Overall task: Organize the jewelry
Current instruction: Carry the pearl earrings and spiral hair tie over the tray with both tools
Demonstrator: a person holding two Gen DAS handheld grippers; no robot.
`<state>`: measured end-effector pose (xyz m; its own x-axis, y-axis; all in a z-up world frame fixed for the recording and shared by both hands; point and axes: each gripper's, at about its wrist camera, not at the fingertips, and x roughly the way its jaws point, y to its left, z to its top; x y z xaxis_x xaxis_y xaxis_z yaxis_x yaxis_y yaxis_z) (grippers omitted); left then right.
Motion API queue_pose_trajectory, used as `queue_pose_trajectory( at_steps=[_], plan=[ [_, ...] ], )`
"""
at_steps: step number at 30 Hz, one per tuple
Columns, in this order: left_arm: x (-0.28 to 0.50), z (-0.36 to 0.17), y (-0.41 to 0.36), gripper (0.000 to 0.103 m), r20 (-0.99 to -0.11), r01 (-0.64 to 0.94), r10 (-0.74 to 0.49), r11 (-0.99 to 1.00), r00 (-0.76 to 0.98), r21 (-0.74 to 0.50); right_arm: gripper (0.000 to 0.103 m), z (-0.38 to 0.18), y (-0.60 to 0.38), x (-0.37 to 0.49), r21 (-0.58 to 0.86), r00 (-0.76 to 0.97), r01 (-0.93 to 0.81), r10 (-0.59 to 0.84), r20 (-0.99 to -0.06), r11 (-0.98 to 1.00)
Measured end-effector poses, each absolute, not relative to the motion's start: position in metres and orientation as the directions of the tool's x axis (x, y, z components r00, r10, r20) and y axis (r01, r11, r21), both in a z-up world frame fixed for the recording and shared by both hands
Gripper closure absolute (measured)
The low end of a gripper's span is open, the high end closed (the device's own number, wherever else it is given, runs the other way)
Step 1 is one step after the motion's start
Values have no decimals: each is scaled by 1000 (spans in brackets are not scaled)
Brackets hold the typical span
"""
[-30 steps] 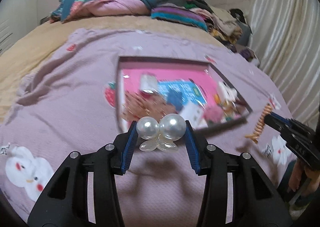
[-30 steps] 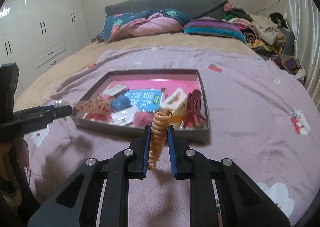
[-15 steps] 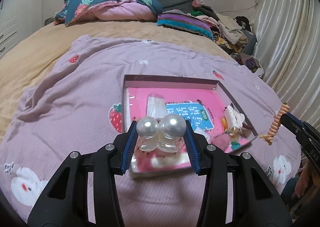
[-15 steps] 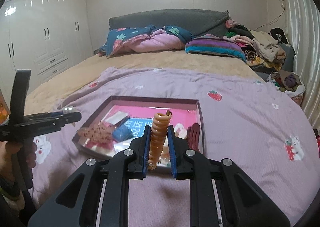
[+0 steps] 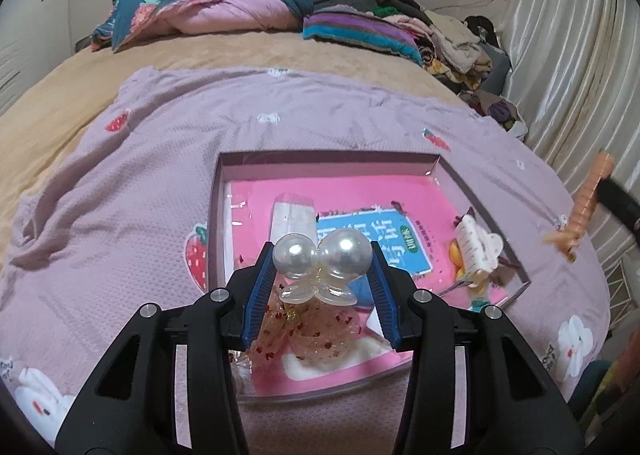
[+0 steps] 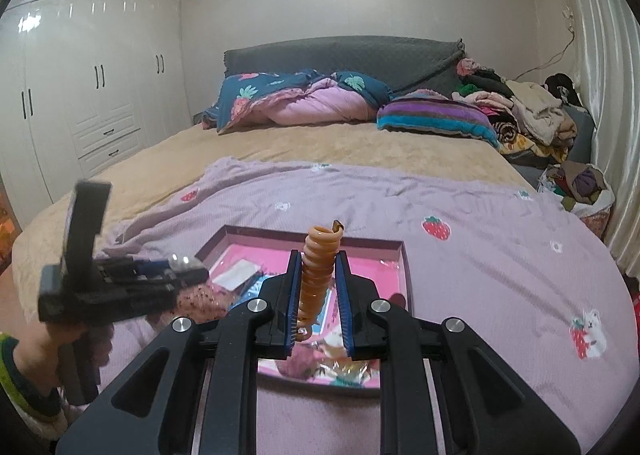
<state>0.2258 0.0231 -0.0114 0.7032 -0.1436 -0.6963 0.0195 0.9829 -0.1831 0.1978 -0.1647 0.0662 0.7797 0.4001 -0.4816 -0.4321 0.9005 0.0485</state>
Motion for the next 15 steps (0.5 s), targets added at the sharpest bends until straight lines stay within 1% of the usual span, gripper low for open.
queue_pose_trajectory(
  at_steps=[4, 15],
  plan=[
    [231, -21, 23, 66, -714, 22, -149, 983, 684, -184, 87, 65, -158, 206, 39, 779, -438, 401, -482, 898],
    [238, -30, 34, 66, -735, -5, -144, 980, 662, -198, 87, 44, -123, 234, 38, 722, -482, 421, -549, 876]
  ],
)
